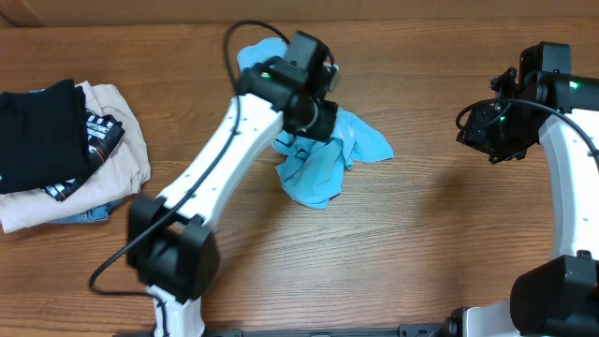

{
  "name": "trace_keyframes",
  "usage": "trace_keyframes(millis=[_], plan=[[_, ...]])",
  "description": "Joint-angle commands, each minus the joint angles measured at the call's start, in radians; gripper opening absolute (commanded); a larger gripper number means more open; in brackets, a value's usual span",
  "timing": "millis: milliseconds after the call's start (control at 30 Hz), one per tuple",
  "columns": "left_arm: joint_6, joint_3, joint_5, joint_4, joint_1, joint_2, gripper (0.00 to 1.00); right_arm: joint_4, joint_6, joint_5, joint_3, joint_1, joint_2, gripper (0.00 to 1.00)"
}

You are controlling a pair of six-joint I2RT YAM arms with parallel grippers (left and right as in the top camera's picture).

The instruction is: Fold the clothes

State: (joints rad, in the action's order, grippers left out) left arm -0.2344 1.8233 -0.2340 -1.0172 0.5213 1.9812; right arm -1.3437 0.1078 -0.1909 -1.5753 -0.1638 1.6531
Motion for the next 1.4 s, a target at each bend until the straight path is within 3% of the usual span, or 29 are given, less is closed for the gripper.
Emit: trace_keyframes(millis=[0,133,333,567,633,833,1133,1233,1367], plan=[[-0.149,-0.009,-0.147,0.010,0.023,0.090,0.41,0.006,-0.004,0.026,0.003,-0.006,-0.003,0.40],[-0.239,-0.009,-0.209,0.056,0.030,0.150,0.42,0.007,-0.004,0.026,0.003,-0.006,-0.003,0.40],[-0.255,-0.009,-0.199,0.143,0.030,0.154,0.45,0.006,-0.004,0.026,0.003,-0.006,-0.003,0.40],[-0.298,-0.009,-0.095,0.156,0.038,0.156,0.44,0.006,-0.004,0.026,0.003,-0.006,-0.003,0.40],[-0.298,-0.008,-0.092,0.157,0.046,0.156,0.38,0.006,-0.004,0.026,0.003,-0.006,-0.003,0.40],[-0.298,-0.008,-0.048,0.167,0.070,0.156,0.04,0.005,-0.004,0.026,0.003,-0.006,-0.003,0.40],[-0.221,0.048,-0.072,0.227,0.064,0.106,0.04,0.002,-0.004,0.026,0.003,-0.006,-0.003,0.40],[-0.154,0.125,0.030,0.219,0.042,0.033,0.04,0.002,-0.004,0.026,0.003,-0.006,-0.003,0.40],[-0.143,0.237,0.315,0.158,-0.055,-0.115,0.04,0.002,-0.005,0.026,0.003,-0.006,-0.003,0.40]])
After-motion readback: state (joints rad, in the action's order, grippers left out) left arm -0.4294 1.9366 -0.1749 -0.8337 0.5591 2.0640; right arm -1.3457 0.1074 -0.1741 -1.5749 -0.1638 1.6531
